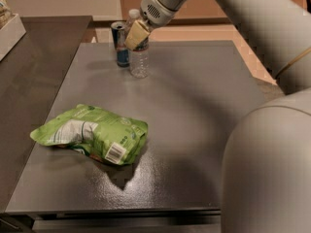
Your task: Move water bottle near redbull can
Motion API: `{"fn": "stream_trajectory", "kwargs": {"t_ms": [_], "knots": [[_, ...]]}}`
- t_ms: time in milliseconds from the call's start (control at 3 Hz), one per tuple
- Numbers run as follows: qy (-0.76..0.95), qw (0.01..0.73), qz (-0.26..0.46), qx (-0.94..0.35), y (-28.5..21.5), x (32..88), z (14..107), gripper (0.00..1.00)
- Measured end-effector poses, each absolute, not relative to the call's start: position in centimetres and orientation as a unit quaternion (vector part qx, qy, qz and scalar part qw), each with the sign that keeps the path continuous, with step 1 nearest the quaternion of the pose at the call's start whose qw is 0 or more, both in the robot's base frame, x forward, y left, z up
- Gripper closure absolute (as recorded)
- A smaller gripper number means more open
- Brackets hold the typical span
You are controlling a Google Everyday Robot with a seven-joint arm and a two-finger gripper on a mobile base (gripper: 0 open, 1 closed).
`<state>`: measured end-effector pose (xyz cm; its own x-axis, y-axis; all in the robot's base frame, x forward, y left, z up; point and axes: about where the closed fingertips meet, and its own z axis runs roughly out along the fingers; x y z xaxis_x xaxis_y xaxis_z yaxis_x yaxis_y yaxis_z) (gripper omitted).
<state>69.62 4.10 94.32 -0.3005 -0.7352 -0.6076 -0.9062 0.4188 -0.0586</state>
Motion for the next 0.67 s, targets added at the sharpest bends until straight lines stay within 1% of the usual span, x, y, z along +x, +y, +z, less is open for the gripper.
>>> {"fn": "stream_trajectory", "kwargs": {"t_ms": [333,667], "knots": [[0.792,0.284,0.151,-0.519,4.3,69.63,94.09,0.13],[0.792,0.282,0.152,-0.52,4.51,69.64,93.86,0.0]]}}
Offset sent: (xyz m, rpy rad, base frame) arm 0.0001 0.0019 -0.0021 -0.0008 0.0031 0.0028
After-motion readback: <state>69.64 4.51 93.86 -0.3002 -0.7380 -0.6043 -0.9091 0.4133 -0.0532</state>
